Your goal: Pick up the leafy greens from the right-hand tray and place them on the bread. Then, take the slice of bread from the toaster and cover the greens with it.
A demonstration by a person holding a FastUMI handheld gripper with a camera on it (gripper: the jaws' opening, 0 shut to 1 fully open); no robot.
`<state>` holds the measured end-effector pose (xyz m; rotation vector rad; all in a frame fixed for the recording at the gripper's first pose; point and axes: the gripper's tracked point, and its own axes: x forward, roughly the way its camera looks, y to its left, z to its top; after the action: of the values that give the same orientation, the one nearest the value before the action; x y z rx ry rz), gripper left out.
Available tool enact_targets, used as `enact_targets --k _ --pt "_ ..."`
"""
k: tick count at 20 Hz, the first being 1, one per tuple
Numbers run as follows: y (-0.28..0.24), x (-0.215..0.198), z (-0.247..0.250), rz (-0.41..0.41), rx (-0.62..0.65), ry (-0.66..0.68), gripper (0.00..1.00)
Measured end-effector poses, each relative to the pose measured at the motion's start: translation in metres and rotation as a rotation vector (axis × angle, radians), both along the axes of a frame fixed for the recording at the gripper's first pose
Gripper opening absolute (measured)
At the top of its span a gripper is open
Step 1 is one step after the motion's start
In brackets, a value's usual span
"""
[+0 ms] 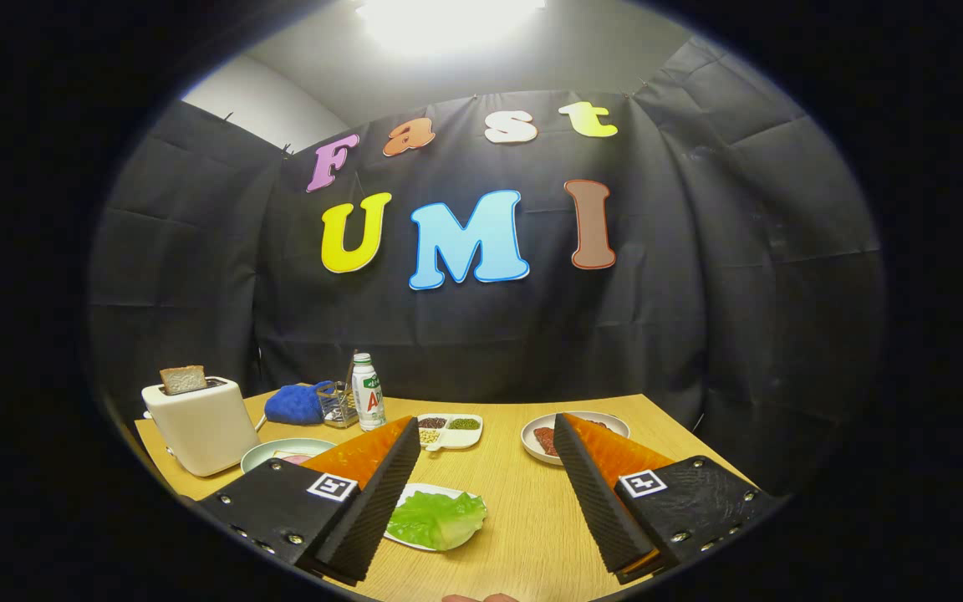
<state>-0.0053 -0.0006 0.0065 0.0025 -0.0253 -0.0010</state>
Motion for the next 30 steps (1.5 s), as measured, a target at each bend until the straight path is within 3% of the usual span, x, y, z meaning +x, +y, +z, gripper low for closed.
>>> enact_targets --k 13,22,26,30 --pt "0.018 0.006 -0.037 0.027 -0.061 0.070 0.98" --pt "0.021 0.014 -0.108 -0.003 -0.099 0.186 0.98" --pt "0.030 0.020 -0.125 0.039 -0.067 0.231 0.98" --pt "0.030 0.027 -0.139 0.023 -0.071 0.264 0.97"
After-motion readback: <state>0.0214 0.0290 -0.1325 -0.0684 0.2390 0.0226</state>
